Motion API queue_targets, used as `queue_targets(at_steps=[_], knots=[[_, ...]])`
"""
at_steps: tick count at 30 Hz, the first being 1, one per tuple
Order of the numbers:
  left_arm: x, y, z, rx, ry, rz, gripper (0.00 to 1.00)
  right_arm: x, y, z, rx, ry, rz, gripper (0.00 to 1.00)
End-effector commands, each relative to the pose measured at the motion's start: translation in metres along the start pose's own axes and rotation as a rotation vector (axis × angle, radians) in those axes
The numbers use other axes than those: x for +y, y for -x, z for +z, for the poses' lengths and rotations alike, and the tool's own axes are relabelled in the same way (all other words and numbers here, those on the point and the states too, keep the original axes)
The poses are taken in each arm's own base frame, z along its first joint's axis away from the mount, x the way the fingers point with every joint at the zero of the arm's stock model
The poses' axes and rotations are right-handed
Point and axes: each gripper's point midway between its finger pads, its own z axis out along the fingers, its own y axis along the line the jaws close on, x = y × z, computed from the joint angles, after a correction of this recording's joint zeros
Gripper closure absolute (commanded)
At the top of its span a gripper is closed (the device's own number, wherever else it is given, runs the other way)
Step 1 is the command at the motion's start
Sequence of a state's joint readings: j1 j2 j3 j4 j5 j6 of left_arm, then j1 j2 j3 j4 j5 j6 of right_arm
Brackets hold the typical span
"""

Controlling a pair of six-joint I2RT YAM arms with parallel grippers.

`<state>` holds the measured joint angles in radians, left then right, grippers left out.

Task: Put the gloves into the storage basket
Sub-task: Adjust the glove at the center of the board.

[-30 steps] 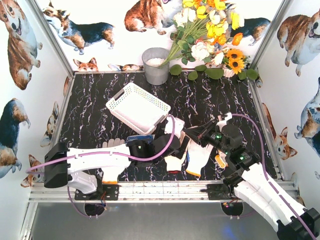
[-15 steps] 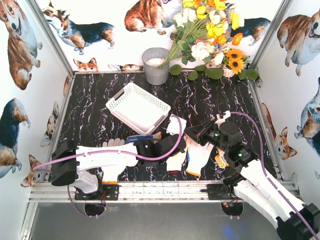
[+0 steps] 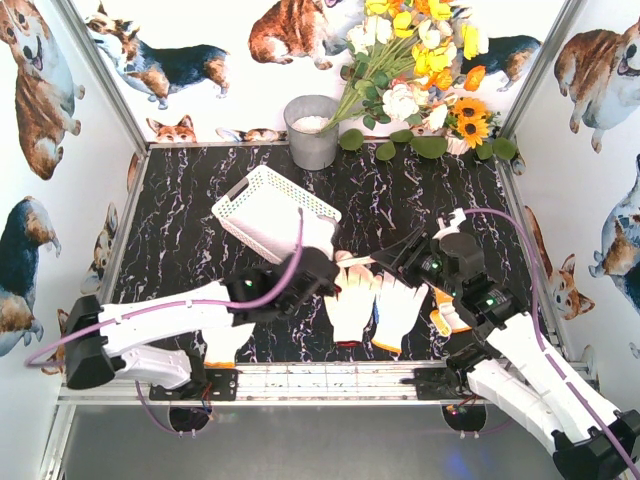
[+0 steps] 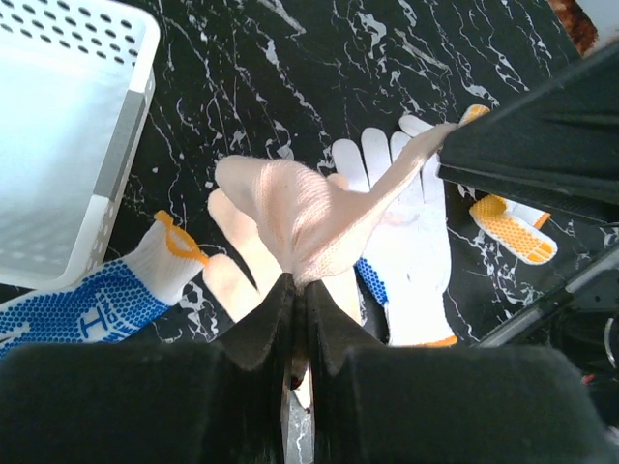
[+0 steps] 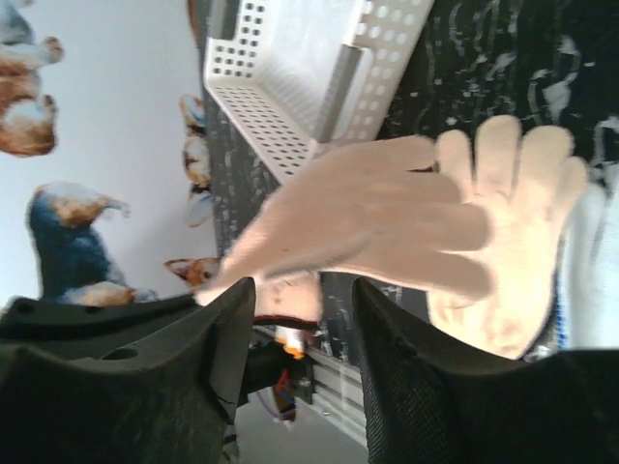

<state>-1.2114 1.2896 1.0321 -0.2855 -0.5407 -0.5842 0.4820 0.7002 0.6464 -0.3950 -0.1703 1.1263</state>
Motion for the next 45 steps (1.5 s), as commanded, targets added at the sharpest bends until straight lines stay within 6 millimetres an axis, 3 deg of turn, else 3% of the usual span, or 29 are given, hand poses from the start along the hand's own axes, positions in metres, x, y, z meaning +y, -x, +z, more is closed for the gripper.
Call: queue_targets(at_steps=[1, 6, 10, 14, 18, 24, 36, 40, 45], knots=[[-0.004, -0.006, -0.011, 0.1, -0.181, -0.124, 1.0, -0.007, 0.014, -0.005, -0.053, -0.066, -0.123, 0.5], [-0.006, 0.013, -0.025, 0.091, -0.37, -0.265, 1.0, -0.047, 0.014, -0.006, -0.035, -0.254, -0.195, 0.45], [0.012, 0.032, -0.034, 0.049, -0.395, -0.378, 1.0, -0.076, 0.005, -0.006, -0.006, -0.352, -0.186, 0.45], [0.027, 0.052, -0.04, -0.005, -0.403, -0.504, 1.0, -0.091, -0.01, 0.005, 0.029, -0.334, -0.128, 0.54], [0.032, 0.06, -0.039, -0.032, -0.409, -0.606, 1.0, -0.11, -0.029, 0.016, 0.087, -0.34, -0.077, 0.69], [0.014, 0.066, -0.039, -0.089, -0.577, -0.682, 1.0, -0.14, -0.041, 0.025, 0.145, -0.426, -0.086, 0.7], [0.015, 0.063, -0.032, -0.075, -0.512, -0.646, 1.0, -0.199, -0.056, 0.034, 0.206, -0.683, -0.03, 0.71], [0.016, 0.065, -0.033, -0.082, -0.5, -0.646, 1.0, -0.221, -0.048, 0.018, 0.164, -0.877, -0.011, 0.72], [0.02, 0.068, -0.034, -0.103, -0.483, -0.652, 1.0, -0.232, -0.03, 0.001, 0.087, -1.007, -0.037, 0.72]])
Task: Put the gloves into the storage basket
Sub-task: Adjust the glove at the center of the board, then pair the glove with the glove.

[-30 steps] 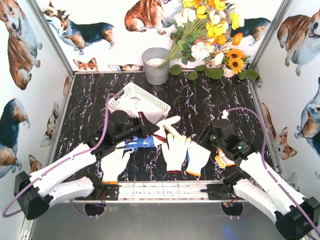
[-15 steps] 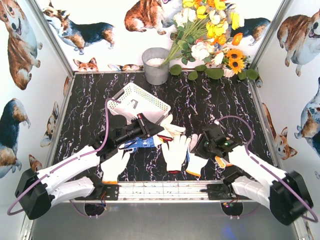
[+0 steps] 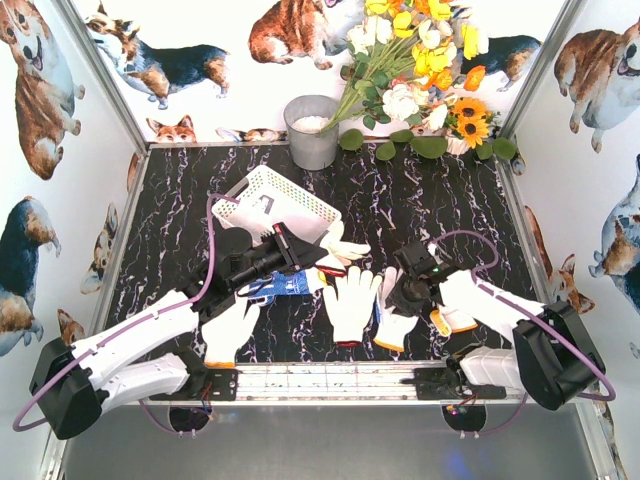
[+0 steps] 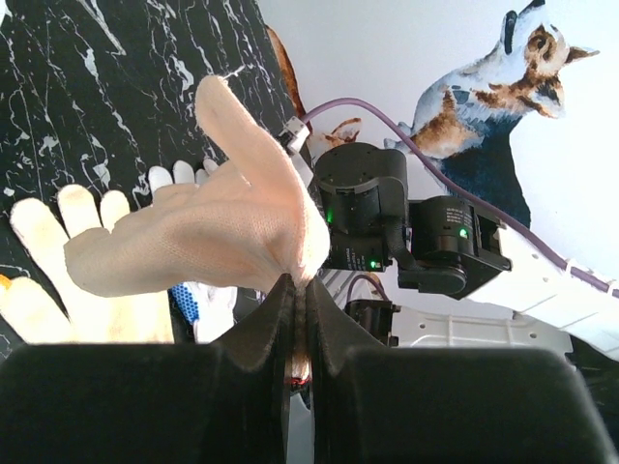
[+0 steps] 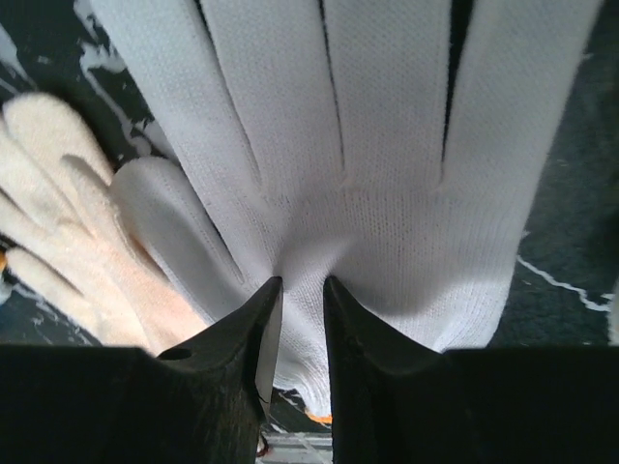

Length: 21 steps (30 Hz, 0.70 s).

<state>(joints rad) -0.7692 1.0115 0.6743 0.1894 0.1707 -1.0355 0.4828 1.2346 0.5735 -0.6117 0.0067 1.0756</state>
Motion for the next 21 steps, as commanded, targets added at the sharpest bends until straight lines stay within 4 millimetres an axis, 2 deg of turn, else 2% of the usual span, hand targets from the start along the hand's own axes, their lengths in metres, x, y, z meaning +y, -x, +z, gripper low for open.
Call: queue_targets(at_steps=[1, 7, 12, 15, 21], knots=[[-0.02, 0.013, -0.004, -0.049, -0.042, 0.02, 1.0, -0.044, 0.025, -0.001, -0.148, -0.206, 0.034, 0.72], [-0.019, 0.014, -0.006, -0.055, -0.033, 0.02, 1.0, -0.054, 0.038, -0.008, -0.228, -0.185, 0.104, 0.7], [-0.018, 0.015, -0.006, -0.061, -0.033, 0.011, 1.0, -0.043, 0.05, -0.027, -0.274, -0.102, 0.098, 0.7], [-0.017, 0.017, -0.006, -0.074, -0.025, -0.005, 1.0, -0.02, 0.053, -0.043, -0.275, 0.015, 0.071, 0.66], [-0.013, 0.027, -0.006, -0.145, -0.01, -0.05, 1.0, 0.055, 0.041, -0.095, -0.209, 0.442, 0.027, 0.48]])
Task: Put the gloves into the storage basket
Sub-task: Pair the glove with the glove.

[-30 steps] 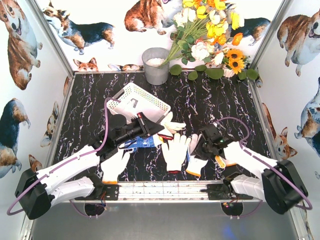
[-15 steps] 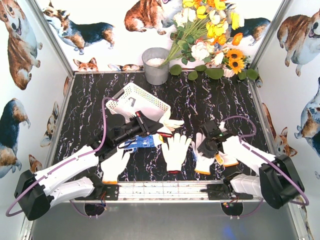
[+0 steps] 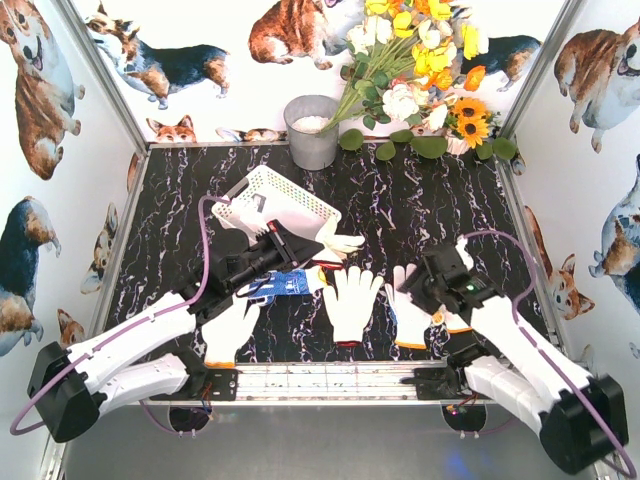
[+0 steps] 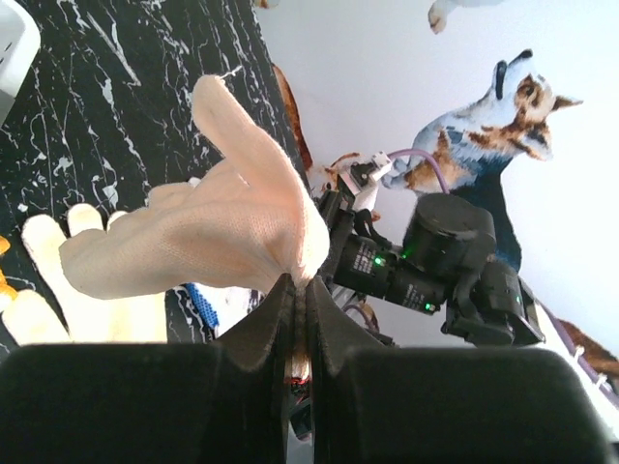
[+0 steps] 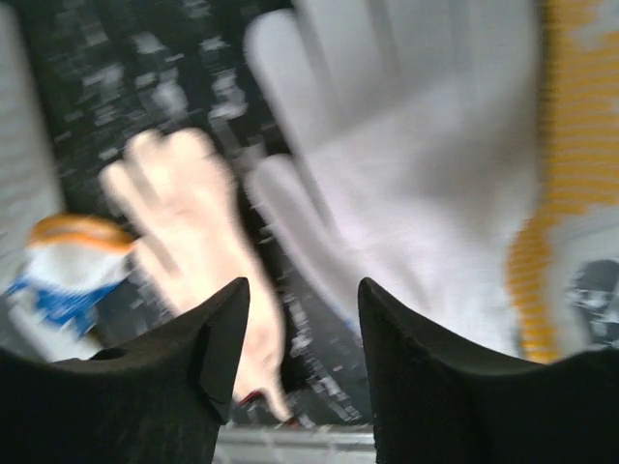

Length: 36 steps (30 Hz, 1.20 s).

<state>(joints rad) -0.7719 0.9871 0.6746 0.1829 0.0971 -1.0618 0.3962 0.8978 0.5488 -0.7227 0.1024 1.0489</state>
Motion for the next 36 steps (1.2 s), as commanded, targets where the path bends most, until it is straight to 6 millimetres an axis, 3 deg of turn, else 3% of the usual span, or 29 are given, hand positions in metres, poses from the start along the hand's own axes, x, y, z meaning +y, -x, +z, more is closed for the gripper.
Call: queue_targets(at_steps=[1, 6, 11, 20, 26, 30, 36], knots=[[-0.012, 0.016, -0.003, -0.086, -0.033, -0.04, 1.0, 0.087, 0.009, -0.048, 0.022, 0.429, 0.013, 0.45], [-0.012, 0.02, -0.002, -0.12, -0.053, -0.092, 1.0, 0.143, 0.002, -0.098, 0.111, 0.821, 0.102, 0.28], [-0.014, 0.022, -0.001, -0.131, -0.068, -0.11, 1.0, 0.178, 0.002, -0.136, 0.207, 1.022, 0.133, 0.21], [-0.017, 0.018, 0.004, -0.112, -0.08, -0.11, 1.0, 0.217, -0.016, -0.152, 0.361, 1.169, 0.164, 0.22], [-0.017, 0.018, 0.004, -0.117, -0.082, -0.11, 1.0, 0.228, -0.033, -0.145, 0.428, 1.164, 0.162, 0.26], [-0.016, 0.017, 0.004, -0.113, -0.082, -0.114, 1.0, 0.23, -0.033, -0.146, 0.435, 1.179, 0.171, 0.33], [-0.013, 0.014, 0.003, -0.105, -0.074, -0.117, 1.0, 0.23, -0.033, -0.147, 0.427, 1.182, 0.163, 0.66]])
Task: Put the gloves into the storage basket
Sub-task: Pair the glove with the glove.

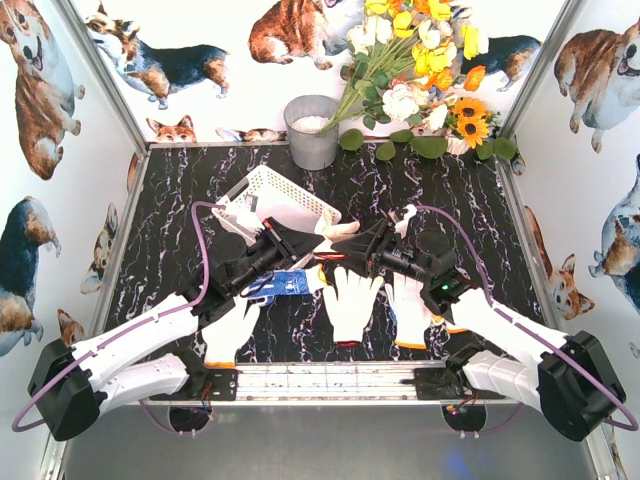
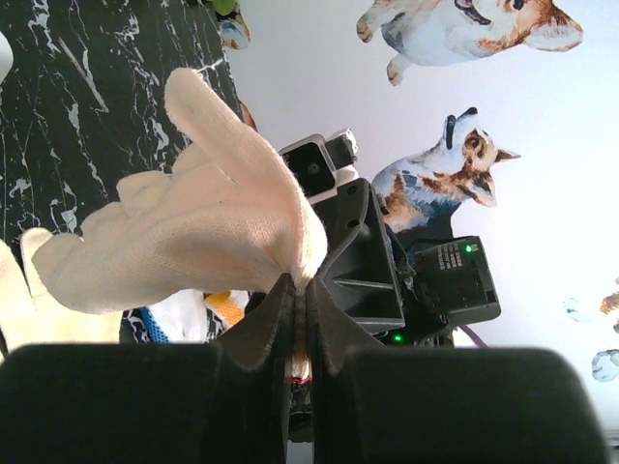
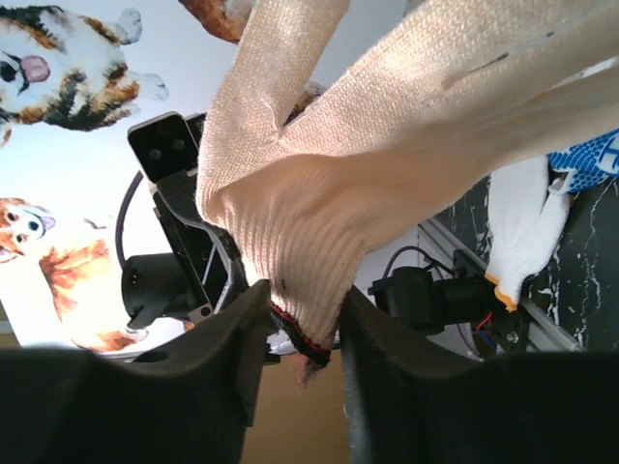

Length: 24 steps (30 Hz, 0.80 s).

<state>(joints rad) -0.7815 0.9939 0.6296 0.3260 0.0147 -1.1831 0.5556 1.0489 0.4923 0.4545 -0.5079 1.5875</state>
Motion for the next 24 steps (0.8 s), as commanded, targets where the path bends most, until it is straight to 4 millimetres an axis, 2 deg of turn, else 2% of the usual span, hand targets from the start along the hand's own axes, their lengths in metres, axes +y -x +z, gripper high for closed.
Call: queue_targets(at_steps=[1, 6, 7, 10, 13, 18, 24], knots=[[-0.003, -0.002, -0.002, 0.0, -0.019, -0.003, 1.0, 0.019, -0.005, -0.003, 0.015, 0.073, -0.042, 0.7], [0.011, -0.005, -0.007, 0.008, 0.028, -0.001, 1.0, 0.011, -0.004, -0.004, 0.006, 0.049, -0.047, 0.97], [0.016, -0.007, -0.009, 0.015, 0.051, 0.001, 0.96, 0.009, -0.004, -0.004, 0.003, 0.038, -0.053, 1.0], [0.032, -0.013, -0.014, 0.04, 0.114, 0.013, 0.92, 0.0, -0.003, -0.005, -0.002, -0.021, -0.091, 1.0], [0.044, -0.024, -0.016, 0.094, 0.153, 0.022, 1.0, -0.009, -0.003, -0.009, -0.009, -0.1, -0.145, 1.0], [0.062, -0.038, -0.009, 0.157, 0.21, 0.02, 1.0, -0.014, 0.003, -0.02, -0.056, -0.194, -0.218, 1.0], [0.063, -0.038, 0.012, 0.153, 0.202, 0.025, 1.0, -0.018, 0.021, -0.035, -0.155, -0.291, -0.311, 1.0]])
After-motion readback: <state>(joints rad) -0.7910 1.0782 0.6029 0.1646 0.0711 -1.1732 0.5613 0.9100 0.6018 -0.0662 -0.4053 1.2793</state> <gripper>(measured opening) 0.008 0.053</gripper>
